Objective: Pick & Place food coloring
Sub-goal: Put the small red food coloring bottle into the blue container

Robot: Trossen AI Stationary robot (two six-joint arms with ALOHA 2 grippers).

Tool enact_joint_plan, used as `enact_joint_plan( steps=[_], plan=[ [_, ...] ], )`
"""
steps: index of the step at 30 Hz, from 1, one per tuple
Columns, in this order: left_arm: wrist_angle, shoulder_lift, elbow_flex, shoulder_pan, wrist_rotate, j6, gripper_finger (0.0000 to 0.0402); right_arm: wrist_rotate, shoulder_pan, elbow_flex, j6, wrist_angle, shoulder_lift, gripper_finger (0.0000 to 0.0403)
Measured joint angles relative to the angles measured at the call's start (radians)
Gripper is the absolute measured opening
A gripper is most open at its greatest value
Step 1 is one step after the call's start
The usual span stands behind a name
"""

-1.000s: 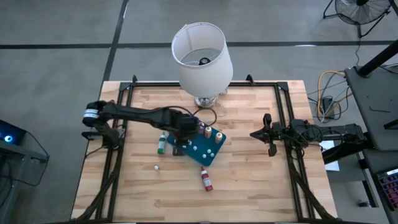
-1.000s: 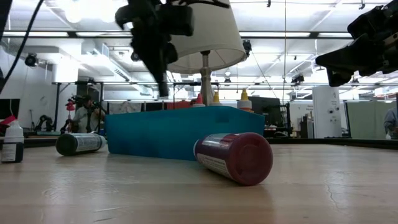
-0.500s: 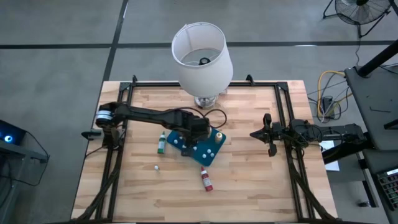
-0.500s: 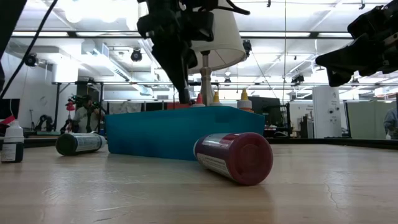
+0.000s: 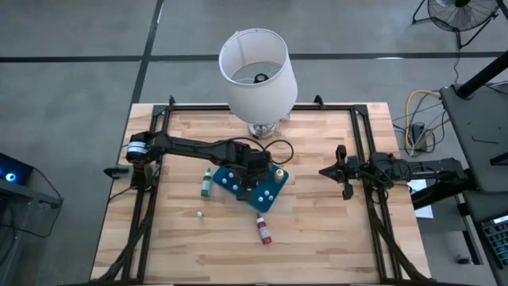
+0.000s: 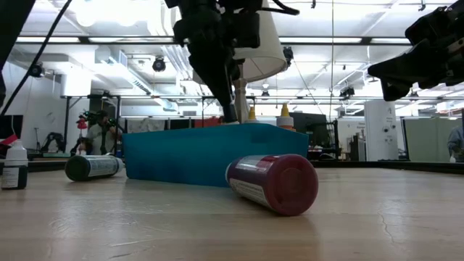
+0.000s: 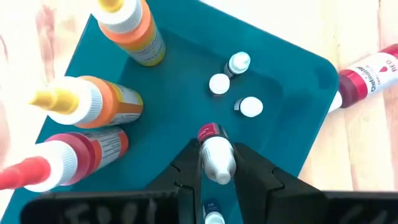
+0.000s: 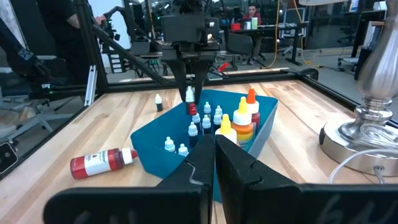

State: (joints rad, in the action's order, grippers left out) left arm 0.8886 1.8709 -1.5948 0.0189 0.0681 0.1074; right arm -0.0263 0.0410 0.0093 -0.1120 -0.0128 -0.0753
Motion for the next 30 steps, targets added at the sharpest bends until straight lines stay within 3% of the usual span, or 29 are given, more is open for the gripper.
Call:
enact_joint_plan(
  steps=[12, 30],
  plan=[
    [-0.009, 0.000, 0.002, 0.000, 0.001, -0.002, 0.0046, 0.000, 0.000, 0.000, 0.000, 0.000, 0.000, 0.0008],
    [0.004, 0.150, -0.056, -0.001, 0.028, -0.007, 0.0046, 0.000, 0.000, 0.000, 0.000, -0.001, -0.006, 0.0008]
  ],
)
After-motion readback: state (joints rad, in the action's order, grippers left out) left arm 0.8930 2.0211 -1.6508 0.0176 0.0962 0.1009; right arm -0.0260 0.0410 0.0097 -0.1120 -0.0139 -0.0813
